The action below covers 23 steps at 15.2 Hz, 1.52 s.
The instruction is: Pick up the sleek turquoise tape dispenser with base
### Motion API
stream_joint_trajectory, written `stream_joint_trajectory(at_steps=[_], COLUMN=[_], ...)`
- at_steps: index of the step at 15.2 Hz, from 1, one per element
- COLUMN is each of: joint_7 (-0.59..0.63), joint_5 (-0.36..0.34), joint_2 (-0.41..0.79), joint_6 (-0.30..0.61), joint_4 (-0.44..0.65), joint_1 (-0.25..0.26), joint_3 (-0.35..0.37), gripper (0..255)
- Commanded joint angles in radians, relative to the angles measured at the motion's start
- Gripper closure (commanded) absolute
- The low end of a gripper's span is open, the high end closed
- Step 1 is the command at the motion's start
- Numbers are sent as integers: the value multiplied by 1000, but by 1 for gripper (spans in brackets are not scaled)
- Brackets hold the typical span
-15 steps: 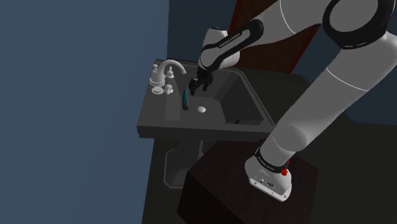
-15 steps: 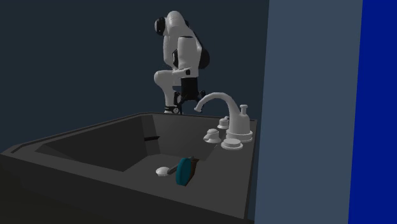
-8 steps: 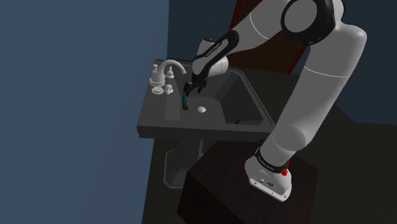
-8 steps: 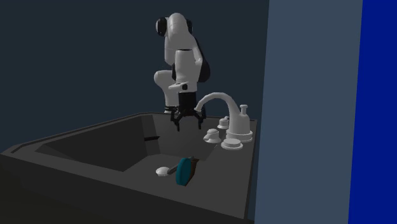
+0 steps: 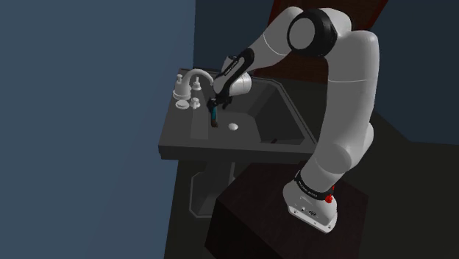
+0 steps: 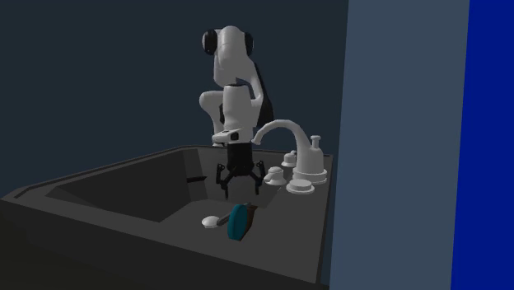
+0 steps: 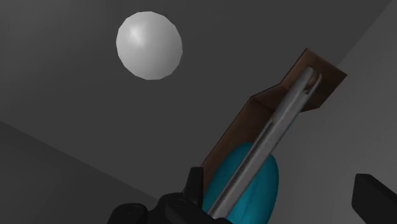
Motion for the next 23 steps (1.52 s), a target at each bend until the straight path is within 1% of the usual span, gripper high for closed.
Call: stream_joint_trajectory(at_steps=[1,7,9,10,19,23], joint_7=[-4,-15,-15,-15,-15,-9], joint_5=[6,17,17,17,17,10], joint_2=[39,121,121,120,121,71], joint_6=[17,78,79,80,78,42], joint_4=[27,48,48,46,48,34], joint_1=[-7,-20,-20,-20,-20,-12], joint_3=[4,20,20,20,20,10], gripper=[0,0,0,255,255,255])
